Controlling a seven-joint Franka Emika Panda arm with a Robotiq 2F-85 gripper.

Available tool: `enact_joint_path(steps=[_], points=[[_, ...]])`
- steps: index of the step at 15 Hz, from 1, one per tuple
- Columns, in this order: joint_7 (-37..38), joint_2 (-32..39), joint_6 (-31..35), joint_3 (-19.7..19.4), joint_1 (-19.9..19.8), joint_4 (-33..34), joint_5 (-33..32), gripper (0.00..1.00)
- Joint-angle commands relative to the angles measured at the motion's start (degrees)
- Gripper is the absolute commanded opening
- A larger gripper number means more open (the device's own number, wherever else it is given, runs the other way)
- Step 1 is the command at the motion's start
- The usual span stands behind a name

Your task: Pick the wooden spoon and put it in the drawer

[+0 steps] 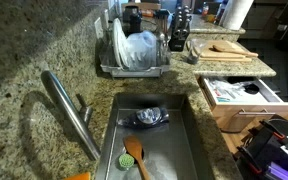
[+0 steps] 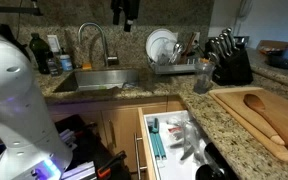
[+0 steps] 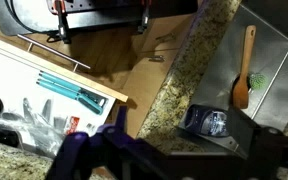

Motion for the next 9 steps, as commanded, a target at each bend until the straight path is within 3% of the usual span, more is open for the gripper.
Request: enact_joint_path(steps=[1, 3, 9], points=[[-0.65, 0.17, -0.28, 1.16, -1.55, 0.19, 0.56, 1.0], [2.07, 2.28, 3.99, -1.66, -4.53, -3.07, 2.33, 1.0], [2.16, 0.85, 10.72, -10.46, -16.52, -16.81, -0.28, 1.0]])
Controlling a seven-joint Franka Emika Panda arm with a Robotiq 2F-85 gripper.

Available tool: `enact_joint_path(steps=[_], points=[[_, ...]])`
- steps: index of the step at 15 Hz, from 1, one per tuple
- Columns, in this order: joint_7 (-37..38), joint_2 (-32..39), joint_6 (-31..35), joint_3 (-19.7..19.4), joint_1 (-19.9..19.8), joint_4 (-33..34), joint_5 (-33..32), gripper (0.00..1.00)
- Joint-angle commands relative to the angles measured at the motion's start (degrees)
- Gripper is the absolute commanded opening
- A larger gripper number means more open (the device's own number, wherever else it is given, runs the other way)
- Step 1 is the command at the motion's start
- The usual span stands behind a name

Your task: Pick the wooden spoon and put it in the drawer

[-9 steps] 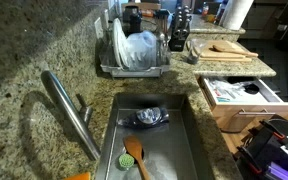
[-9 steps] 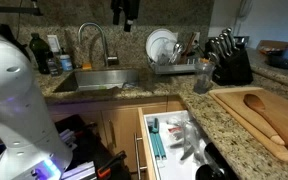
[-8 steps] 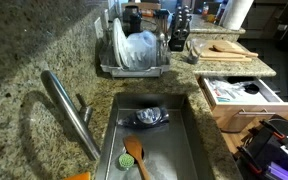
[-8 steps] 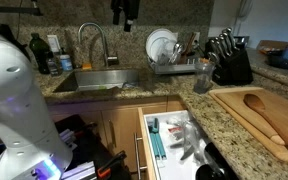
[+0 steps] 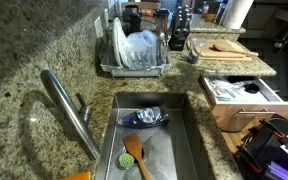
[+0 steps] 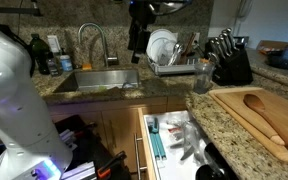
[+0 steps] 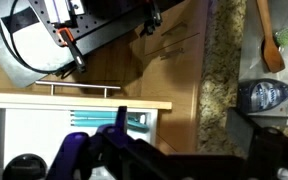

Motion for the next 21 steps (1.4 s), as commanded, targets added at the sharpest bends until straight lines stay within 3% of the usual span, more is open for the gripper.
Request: enact_joint_path(steps=[1, 2, 4, 6, 12, 14, 15, 18, 21], points=[[-1.04, 0.15, 4.41, -5.11, -7.3, -8.02, 0.25, 1.0], [-0.6, 0.46, 1.29, -2.23, -5.07, -3.47, 0.39, 1.0], [-1.54, 1.11, 2.13, -4.65, -7.56, -5.66, 0.42, 1.0], [6.97, 4.67, 4.64, -2.57, -9.24, -4.01, -0.74, 1.0], [9.59, 9.21, 9.03, -10.37, -19.13, 4.48, -9.98, 1.0], [12.06, 11.26, 6.94, -12.39, -21.86, 8.88, -11.95, 1.0], [9.66, 8.38, 8.47, -11.6, -20.14, 4.9, -10.52, 1.0], [10.32, 9.33, 7.91, -12.92, -22.18, 7.64, -11.03, 1.0], [22.47, 12.68, 16.22, -9.35, -22.6, 8.58, -13.46, 1.0]])
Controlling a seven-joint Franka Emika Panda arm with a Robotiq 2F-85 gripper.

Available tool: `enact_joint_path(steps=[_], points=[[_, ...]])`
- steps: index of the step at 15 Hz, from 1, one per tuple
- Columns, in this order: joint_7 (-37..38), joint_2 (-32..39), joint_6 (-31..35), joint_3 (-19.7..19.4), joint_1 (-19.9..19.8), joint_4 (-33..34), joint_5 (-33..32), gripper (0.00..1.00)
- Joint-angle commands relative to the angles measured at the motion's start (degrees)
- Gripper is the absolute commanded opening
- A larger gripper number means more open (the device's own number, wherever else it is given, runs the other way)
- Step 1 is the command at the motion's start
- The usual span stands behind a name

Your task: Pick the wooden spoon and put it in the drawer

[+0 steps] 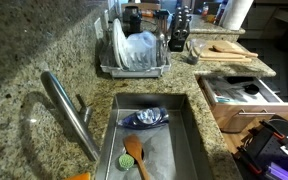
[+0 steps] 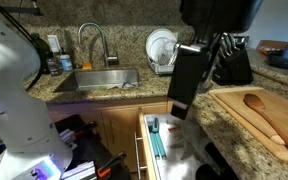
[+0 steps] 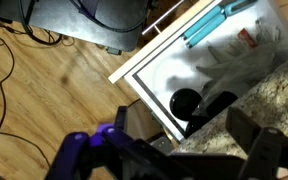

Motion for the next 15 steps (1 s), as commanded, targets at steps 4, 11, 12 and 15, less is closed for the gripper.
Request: enact_joint_path(steps=[4, 11, 12, 15], points=[[20.61, 13.71, 13.02, 6.02, 0.27, 12.33, -1.18, 1.0], [24.38, 18.68, 13.4, 2.88, 2.16, 16.49, -1.74, 1.0], [23.14, 17.46, 14.45, 3.0, 2.66, 14.24, -0.75, 1.0], [36.0, 25.38, 15.59, 2.4, 2.5, 19.42, -0.33, 1.0]])
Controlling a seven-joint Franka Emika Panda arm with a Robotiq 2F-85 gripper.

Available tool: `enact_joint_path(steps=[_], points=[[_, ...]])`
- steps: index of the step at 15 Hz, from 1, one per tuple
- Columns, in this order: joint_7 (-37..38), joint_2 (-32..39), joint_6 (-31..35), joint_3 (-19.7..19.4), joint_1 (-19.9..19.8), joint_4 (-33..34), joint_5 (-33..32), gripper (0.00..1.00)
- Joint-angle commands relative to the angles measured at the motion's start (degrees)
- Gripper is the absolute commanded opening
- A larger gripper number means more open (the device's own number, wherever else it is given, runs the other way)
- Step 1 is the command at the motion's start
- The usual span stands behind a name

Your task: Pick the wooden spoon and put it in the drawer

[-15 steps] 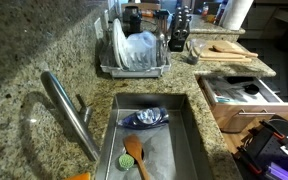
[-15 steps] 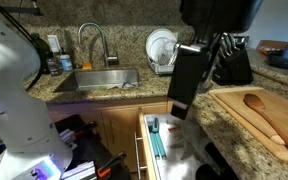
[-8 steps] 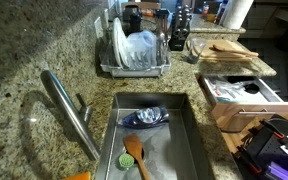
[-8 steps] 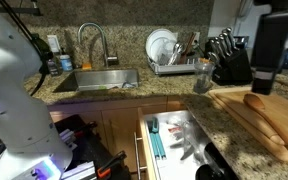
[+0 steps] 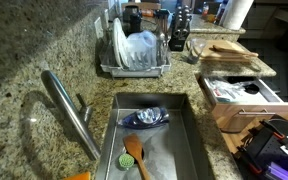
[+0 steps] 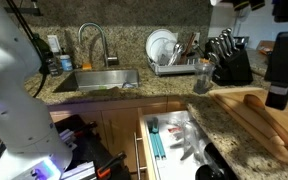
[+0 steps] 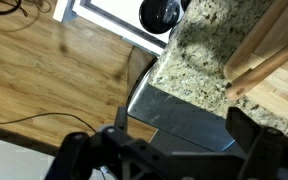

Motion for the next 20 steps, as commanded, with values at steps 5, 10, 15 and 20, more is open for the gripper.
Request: enact_joint_path(steps=[5, 10, 15, 20], points=[[17.44, 14.61, 1.32, -3.58, 0.95, 15.91, 9.48, 1.0], [18.75, 15.04, 1.1, -4.26, 1.43, 17.43, 11.3, 1.0], [22.93, 20.72, -2.62, -4.85, 0.98, 20.25, 11.13, 1.0], [18.62, 34.23, -4.88, -1.88, -3.8, 33.16, 26.23, 1.0]])
